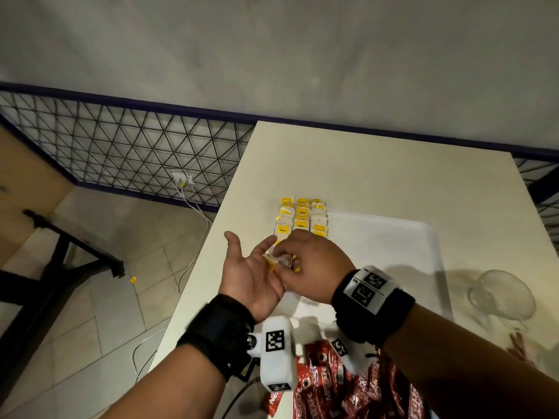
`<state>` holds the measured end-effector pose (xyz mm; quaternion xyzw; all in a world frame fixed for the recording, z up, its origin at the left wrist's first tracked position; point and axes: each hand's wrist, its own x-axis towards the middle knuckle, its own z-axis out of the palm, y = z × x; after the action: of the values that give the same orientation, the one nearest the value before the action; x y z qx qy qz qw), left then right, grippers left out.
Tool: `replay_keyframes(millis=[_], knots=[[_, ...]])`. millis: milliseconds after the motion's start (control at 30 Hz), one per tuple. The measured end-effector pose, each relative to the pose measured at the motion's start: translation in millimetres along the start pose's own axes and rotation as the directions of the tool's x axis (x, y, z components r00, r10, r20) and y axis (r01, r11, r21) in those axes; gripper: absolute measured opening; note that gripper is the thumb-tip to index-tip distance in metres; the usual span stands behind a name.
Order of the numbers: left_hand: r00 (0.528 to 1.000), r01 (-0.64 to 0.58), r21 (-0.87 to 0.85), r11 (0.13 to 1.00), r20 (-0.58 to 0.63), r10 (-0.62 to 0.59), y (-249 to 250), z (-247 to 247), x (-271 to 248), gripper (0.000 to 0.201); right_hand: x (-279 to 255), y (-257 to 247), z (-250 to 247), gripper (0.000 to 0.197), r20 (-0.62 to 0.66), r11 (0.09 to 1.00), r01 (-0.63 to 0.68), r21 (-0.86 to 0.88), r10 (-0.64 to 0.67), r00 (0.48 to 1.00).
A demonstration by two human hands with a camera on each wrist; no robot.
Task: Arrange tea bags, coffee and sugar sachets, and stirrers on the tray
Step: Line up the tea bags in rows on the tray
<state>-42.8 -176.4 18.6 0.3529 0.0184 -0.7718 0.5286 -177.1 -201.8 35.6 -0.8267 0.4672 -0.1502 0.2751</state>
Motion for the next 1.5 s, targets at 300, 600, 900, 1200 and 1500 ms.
replay_keyframes(millis=[300, 600, 900, 1200, 1500], knots=[[0.997, 0.012, 0.002, 1.0, 0.08, -0.012, 0, -3, -5, 0.097, -2, 2, -18, 0.041, 0.044, 0.987, -0.076, -0.144, 0.083, 0.996], [0.998, 0.03, 0.096, 0.995, 0.044, -0.034, -3, 0, -1, 0.074, 0, 9, -21, 0.022, 0.008, 0.988, -0.148, 0.048, 0.148, 0.989], [0.982, -0.109, 0.476, 0.872, -0.082, 0.167, -7, -6, -5, 0.016, 0, 16, -24, 0.018, 0.057, 0.939, -0.265, 0.22, 0.258, 0.964], [0.951, -0.28, 0.6, 0.749, 0.065, 0.303, -19, -2, -10, 0.019, 0, 13, -23, 0.013, 0.178, 0.843, -0.324, 0.43, 0.273, 0.945], [0.959, -0.223, 0.566, 0.793, -0.017, 0.282, -20, 5, -8, 0.009, -10, 11, -29, 0.008, -0.156, 0.965, 0.008, 0.263, 0.035, 0.987]])
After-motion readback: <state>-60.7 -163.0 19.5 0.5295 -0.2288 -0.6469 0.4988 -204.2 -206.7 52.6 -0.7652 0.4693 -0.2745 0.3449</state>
